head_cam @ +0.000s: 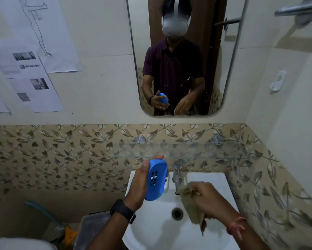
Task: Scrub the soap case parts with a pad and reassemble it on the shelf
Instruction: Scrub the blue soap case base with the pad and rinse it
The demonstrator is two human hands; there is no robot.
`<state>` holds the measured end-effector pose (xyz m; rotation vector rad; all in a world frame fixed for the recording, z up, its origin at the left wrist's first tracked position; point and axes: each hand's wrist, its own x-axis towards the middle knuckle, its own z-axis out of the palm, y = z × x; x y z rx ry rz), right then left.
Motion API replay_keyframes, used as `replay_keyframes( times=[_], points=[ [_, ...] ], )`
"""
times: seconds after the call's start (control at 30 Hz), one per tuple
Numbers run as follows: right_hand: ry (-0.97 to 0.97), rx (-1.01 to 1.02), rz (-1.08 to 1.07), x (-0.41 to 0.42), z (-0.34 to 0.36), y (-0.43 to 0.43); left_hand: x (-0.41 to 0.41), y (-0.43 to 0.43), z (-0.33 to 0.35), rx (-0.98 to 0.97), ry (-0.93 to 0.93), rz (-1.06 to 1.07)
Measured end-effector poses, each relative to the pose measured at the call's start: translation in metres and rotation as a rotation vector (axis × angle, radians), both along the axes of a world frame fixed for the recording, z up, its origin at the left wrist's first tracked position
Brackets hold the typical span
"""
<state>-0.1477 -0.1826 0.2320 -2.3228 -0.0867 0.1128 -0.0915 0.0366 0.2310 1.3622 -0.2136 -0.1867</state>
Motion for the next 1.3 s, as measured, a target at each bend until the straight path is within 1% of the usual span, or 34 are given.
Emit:
replay_keyframes(
  times=[0.07, 0.1, 0.13, 0.17, 0.23, 0.27, 0.33, 0.37, 0.43, 0.47, 0.53, 0.63, 0.67, 0.7, 0.77, 0.8, 0.83, 0.87, 0.97, 1.07, 1.1, 1.17, 1.23, 1.3],
  points=[
    [-0.253, 0.227, -0.181, -0.003, -0.001, 0.004, -0.001, -0.001, -0.001, 0.032, -0.028, 0.008],
    [-0.401, 0.273, -0.236, -0.004, 0.000, 0.011, -0.001, -0.003, -0.003, 0.050, -0.040, 0.014],
    [-0.517, 0.254, -0.248, -0.005, 0.001, 0.019, -0.001, -0.006, -0.004, 0.070, -0.054, 0.025],
    [-0.597, 0.197, -0.214, -0.005, 0.001, 0.030, -0.001, -0.010, -0.004, 0.093, -0.070, 0.033],
    [-0.642, 0.086, -0.104, -0.006, -0.002, 0.053, -0.001, -0.018, -0.003, 0.132, -0.114, 0.052],
    [-0.611, 0.074, -0.073, -0.008, -0.006, 0.063, 0.000, -0.022, -0.002, 0.134, -0.132, 0.062],
    [-0.502, 0.123, -0.075, -0.011, -0.019, 0.075, 0.003, -0.025, 0.002, 0.106, -0.138, 0.093],
    [-0.446, 0.076, -0.071, -0.013, -0.026, 0.079, 0.005, -0.025, 0.003, 0.092, -0.142, 0.105],
    [-0.356, -0.120, -0.053, -0.016, -0.040, 0.084, 0.007, -0.026, 0.007, 0.104, -0.156, 0.099],
    [-0.326, -0.146, -0.060, -0.018, -0.043, 0.086, 0.006, -0.026, 0.007, 0.124, -0.163, 0.090],
    [-0.248, -0.045, -0.108, -0.020, -0.038, 0.091, 0.002, -0.027, 0.004, 0.152, -0.171, 0.088],
    [-0.008, 0.223, -0.149, -0.016, -0.024, 0.087, -0.001, -0.024, -0.006, 0.110, -0.177, 0.122],
    [0.089, 0.363, -0.149, -0.015, -0.022, 0.083, -0.002, -0.022, -0.008, 0.091, -0.176, 0.128],
    [0.196, 0.546, -0.152, -0.014, -0.020, 0.078, -0.002, -0.021, -0.009, 0.073, -0.171, 0.125],
    [0.413, 1.028, -0.159, -0.015, -0.020, 0.067, -0.003, -0.021, -0.005, -0.003, -0.125, 0.114],
    [0.493, 1.243, -0.185, -0.017, -0.022, 0.063, -0.002, -0.021, -0.001, -0.059, -0.082, 0.108],
    [0.539, 1.398, -0.230, -0.021, -0.026, 0.059, 0.000, -0.020, 0.001, -0.115, -0.043, 0.097],
    [0.565, 1.466, -0.286, -0.026, -0.033, 0.053, 0.003, -0.018, 0.003, -0.161, -0.017, 0.078],
    [0.615, 1.393, -0.427, -0.029, -0.050, 0.045, 0.006, -0.015, 0.003, -0.289, 0.025, 0.009],
    [0.561, 1.361, -0.610, -0.031, -0.060, 0.036, 0.008, -0.014, -0.004, -0.406, 0.083, 0.038],
    [0.532, 1.376, -0.608, -0.034, -0.061, 0.035, 0.009, -0.013, -0.006, -0.439, 0.109, 0.054],
    [0.538, 1.428, -0.659, -0.031, -0.057, 0.043, 0.010, -0.014, -0.010, -0.490, 0.156, 0.078],
    [0.468, 1.574, -0.655, -0.032, -0.054, 0.049, 0.010, -0.017, -0.012, -0.500, 0.158, 0.102],
    [0.407, 1.571, -0.646, -0.029, -0.043, 0.055, 0.008, -0.018, -0.014, -0.478, 0.140, 0.121]
  ],
)
